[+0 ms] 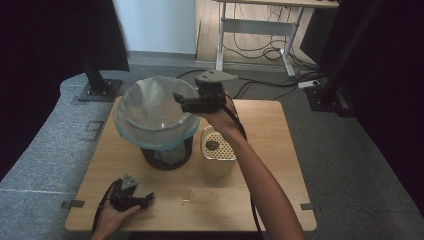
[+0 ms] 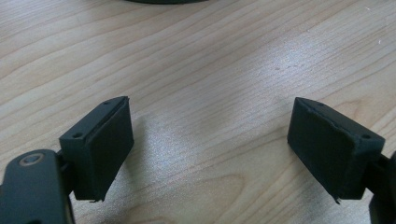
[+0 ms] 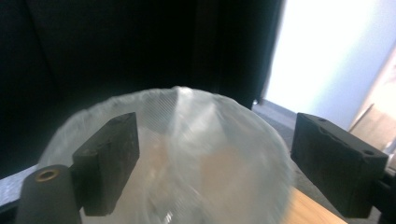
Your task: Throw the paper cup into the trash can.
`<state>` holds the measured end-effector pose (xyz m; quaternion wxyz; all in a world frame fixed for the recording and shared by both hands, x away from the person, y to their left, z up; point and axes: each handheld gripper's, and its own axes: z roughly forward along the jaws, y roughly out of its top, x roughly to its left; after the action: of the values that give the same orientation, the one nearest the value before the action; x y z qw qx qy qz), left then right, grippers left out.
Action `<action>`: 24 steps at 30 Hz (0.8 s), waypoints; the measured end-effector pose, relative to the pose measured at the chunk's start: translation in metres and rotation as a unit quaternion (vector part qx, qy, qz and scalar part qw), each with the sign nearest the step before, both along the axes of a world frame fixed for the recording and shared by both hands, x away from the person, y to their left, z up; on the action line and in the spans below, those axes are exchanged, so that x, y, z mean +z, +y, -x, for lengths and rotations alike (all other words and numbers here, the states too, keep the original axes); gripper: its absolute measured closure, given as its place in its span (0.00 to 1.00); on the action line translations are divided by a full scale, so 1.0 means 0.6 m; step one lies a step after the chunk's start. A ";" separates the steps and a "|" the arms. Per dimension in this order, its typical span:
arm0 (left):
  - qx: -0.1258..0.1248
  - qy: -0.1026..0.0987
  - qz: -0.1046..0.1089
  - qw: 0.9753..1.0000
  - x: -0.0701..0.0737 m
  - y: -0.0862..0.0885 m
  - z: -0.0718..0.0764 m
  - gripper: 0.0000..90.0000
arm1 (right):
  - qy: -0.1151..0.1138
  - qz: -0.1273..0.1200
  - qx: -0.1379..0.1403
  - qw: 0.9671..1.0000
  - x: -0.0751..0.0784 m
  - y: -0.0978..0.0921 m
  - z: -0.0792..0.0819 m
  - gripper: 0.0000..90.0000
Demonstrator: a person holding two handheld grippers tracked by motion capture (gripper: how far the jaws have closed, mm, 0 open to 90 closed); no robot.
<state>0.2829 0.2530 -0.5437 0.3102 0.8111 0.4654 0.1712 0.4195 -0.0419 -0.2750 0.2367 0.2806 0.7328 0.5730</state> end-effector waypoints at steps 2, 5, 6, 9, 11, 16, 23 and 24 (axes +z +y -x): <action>0.001 -0.001 -0.001 1.000 0.000 -0.001 0.000 0.15 | -0.008 -0.001 -0.013 1.000 -0.017 -0.038 0.020 0.20; 0.002 -0.002 0.000 1.000 -0.001 -0.002 -0.001 0.15 | -0.012 -0.003 -0.025 1.000 -0.044 -0.087 0.045 0.21; 0.001 -0.003 0.000 1.000 -0.001 -0.002 -0.001 0.15 | -0.011 -0.002 -0.030 0.999 -0.055 -0.104 0.055 0.21; 0.001 -0.002 -0.001 1.000 -0.001 -0.003 -0.003 0.15 | -0.007 0.001 -0.043 0.999 -0.100 -0.159 0.092 0.22; 0.001 -0.004 0.000 1.000 -0.001 -0.003 -0.004 0.14 | -0.005 -0.009 -0.048 0.999 -0.131 -0.189 0.115 0.23; 0.003 -0.006 0.001 1.000 -0.002 -0.006 -0.006 0.14 | 0.011 -0.010 -0.073 0.997 -0.224 -0.254 0.174 0.25; 0.005 -0.008 0.002 1.000 -0.003 -0.008 -0.007 0.14 | 0.050 0.002 -0.092 0.994 -0.336 -0.288 0.216 0.25; 0.004 -0.008 0.002 1.000 -0.003 -0.008 -0.008 0.14 | 0.054 0.004 -0.094 0.994 -0.345 -0.289 0.217 0.25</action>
<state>0.2874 0.2479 -0.5456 0.3146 0.8071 0.4669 0.1780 0.2891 -0.2151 -0.4818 0.2508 0.3778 0.7170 0.5294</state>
